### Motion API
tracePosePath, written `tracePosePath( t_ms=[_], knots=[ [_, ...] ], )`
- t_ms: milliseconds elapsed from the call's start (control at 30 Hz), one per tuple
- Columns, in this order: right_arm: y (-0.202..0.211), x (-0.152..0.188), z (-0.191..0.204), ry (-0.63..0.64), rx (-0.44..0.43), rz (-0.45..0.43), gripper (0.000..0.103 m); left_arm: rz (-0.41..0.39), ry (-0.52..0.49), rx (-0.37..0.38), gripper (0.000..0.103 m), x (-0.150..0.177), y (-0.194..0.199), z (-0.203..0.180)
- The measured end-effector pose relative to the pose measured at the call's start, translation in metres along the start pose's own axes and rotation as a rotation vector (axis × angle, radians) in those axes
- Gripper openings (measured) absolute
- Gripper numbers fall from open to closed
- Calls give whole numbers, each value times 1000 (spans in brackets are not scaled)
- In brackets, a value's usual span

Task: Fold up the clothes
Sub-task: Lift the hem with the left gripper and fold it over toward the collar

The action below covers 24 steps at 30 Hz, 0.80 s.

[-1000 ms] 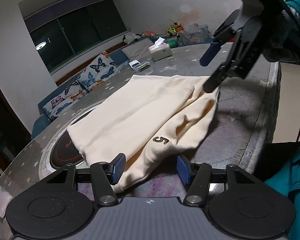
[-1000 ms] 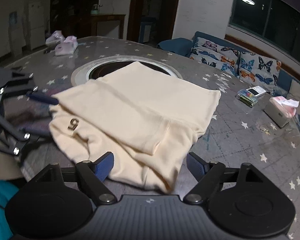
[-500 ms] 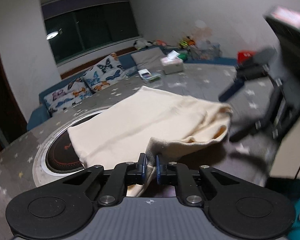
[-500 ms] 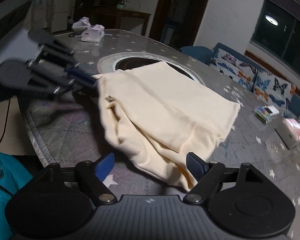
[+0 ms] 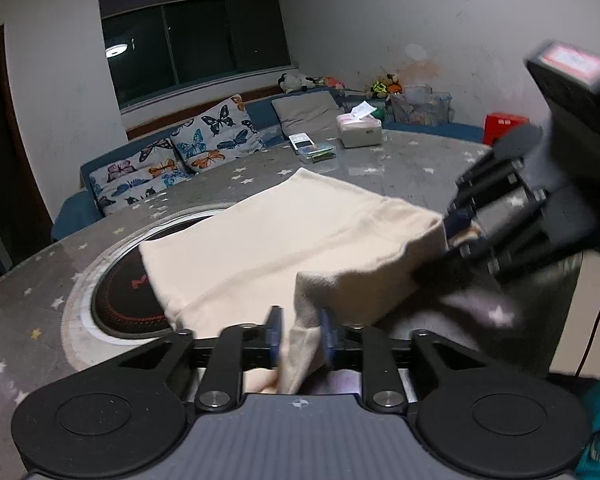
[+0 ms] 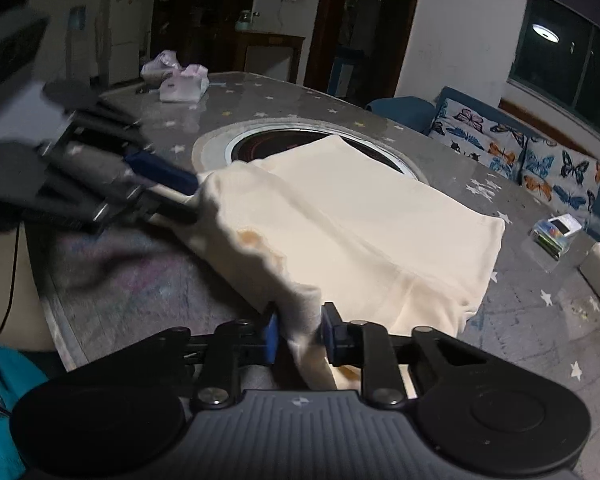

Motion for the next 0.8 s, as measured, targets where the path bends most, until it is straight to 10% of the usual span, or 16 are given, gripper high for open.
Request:
tracePosePath(
  t_ms=[333, 467, 800],
  knots=[
    [5, -10, -11, -103, -29, -17, 11, 46, -103, -50, 41, 23, 3, 0],
    [8, -11, -9, -123, -25, -31, 9, 60, -71, -48, 15, 24, -1, 7],
    [42, -16, -1, -114, -36, -76, 7, 3, -12, -28, 5, 13, 28, 1]
  ],
)
Point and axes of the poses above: each gripper's, at about its wrist camera, not at the fingertips, and y roughly against the way its jaws point, z to its left, x to its underside, the point moved 7 cm from there along -y, roughly the way its jaws point, and after that the axes turned 7 degrees about x, right-handed, at the moved point
